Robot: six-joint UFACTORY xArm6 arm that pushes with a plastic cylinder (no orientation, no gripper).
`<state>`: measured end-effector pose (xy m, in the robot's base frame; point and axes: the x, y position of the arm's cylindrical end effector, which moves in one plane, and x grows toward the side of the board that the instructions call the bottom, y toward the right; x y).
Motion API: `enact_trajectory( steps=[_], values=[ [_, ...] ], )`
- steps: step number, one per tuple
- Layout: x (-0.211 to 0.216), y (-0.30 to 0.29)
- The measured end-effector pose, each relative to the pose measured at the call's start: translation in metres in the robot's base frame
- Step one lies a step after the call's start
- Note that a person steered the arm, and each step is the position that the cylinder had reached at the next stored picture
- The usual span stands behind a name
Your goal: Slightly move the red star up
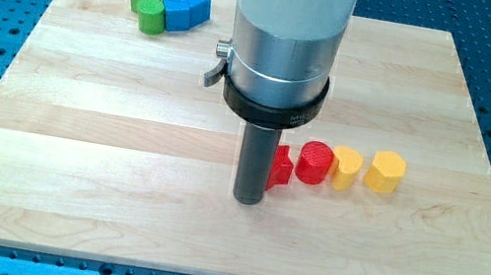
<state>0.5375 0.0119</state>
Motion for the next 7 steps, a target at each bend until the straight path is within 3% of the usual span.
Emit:
enact_trajectory(
  steps=[3, 4, 5, 6, 7],
  values=[
    [-0.030, -0.033],
    [0.039, -0.070],
    [0.071, -0.077],
    [0.056, -0.121],
    [0.052, -0.123]
  ],
)
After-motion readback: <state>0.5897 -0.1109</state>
